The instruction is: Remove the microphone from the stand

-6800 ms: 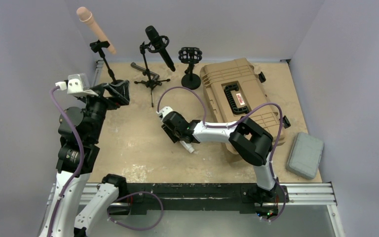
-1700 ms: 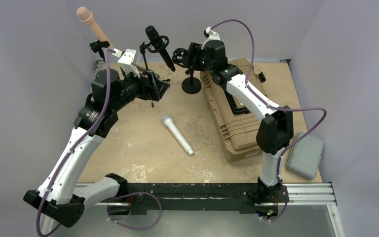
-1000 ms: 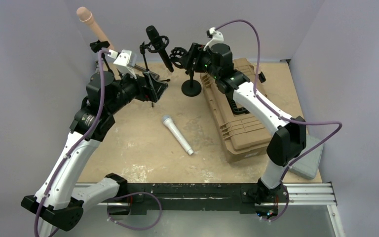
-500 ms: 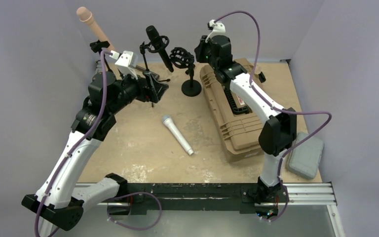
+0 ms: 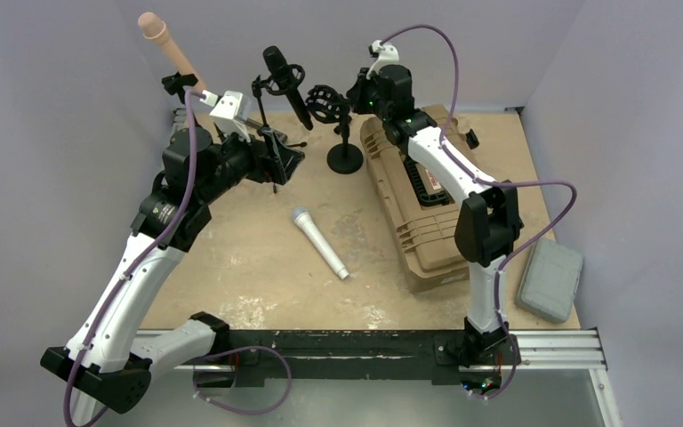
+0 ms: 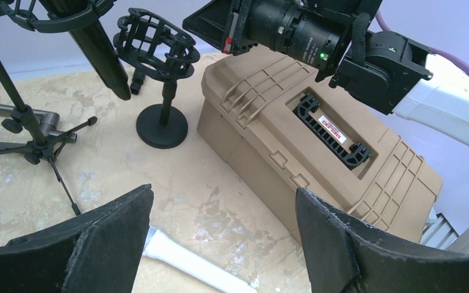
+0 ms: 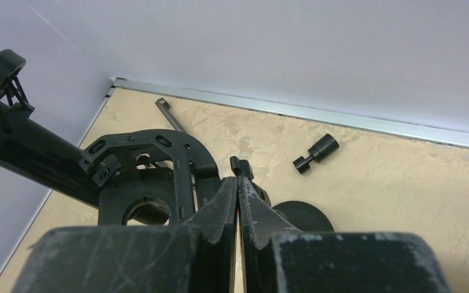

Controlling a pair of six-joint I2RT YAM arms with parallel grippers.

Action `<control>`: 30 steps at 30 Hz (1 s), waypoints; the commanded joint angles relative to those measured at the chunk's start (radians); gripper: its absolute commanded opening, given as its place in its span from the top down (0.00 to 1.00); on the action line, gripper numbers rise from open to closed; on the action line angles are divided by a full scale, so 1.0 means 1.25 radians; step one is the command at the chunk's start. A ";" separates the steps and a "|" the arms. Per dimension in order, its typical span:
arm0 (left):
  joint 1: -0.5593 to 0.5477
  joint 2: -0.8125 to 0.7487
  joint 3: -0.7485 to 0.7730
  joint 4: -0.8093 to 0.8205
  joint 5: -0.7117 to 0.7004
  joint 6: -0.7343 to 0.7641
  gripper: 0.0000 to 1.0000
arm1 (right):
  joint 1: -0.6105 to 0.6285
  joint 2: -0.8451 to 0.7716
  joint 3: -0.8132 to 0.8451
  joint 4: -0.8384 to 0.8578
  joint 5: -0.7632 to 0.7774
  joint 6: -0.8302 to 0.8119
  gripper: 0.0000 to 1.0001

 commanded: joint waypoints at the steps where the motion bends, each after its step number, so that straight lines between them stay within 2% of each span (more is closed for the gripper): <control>1: -0.004 0.000 0.000 0.025 -0.002 0.005 0.16 | -0.011 -0.004 0.035 0.063 -0.053 0.005 1.00; 13: -0.004 -0.001 0.000 0.026 0.001 0.003 0.16 | -0.012 0.038 0.031 0.061 -0.062 0.021 1.00; 30: -0.004 0.000 -0.002 0.029 0.005 -0.001 0.16 | 0.003 0.047 -0.067 0.004 0.037 -0.002 1.00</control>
